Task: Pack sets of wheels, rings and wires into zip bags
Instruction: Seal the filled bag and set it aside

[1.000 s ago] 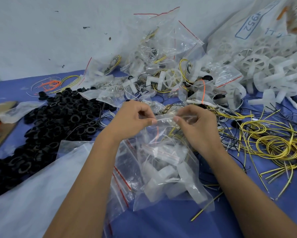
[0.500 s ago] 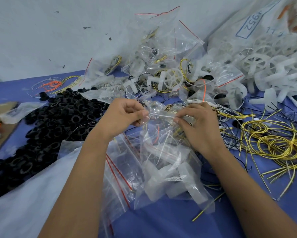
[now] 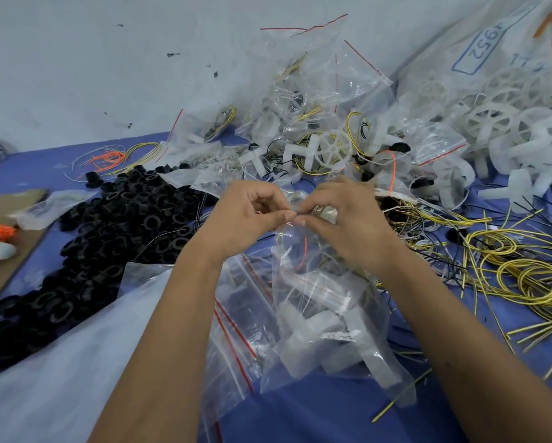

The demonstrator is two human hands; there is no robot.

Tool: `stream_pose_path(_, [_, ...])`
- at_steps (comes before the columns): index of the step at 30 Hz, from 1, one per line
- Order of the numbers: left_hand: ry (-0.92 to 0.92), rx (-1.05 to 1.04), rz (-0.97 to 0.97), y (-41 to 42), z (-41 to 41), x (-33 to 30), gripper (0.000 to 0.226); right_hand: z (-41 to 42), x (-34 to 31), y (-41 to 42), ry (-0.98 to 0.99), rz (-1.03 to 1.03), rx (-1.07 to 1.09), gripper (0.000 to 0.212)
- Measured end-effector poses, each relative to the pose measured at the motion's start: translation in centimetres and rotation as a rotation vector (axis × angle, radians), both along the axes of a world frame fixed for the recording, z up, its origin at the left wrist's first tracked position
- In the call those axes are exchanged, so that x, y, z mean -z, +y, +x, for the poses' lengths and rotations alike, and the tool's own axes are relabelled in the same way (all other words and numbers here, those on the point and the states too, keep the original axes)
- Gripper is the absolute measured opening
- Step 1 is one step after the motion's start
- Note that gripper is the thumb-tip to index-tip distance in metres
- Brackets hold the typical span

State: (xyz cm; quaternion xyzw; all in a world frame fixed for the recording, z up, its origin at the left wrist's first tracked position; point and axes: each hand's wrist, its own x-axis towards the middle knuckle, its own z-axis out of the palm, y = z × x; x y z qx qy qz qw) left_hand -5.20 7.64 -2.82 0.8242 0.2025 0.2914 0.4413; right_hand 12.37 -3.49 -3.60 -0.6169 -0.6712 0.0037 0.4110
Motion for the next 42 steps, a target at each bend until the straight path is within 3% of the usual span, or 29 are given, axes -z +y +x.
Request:
stream_pose_path(5, [0.027, -0.018, 0.003, -0.2, 0.1, -0.4, 0.005, 0.0, 1.2, -0.5, 0.134, 0.062, -0.045, 0.004])
stream_pose_path(42, [0.072, -0.067, 0.022, -0.1, 0.1, 0.7, 0.011, -0.1, 1.6, -1.1, 0.096, 0.034, -0.012, 0.003])
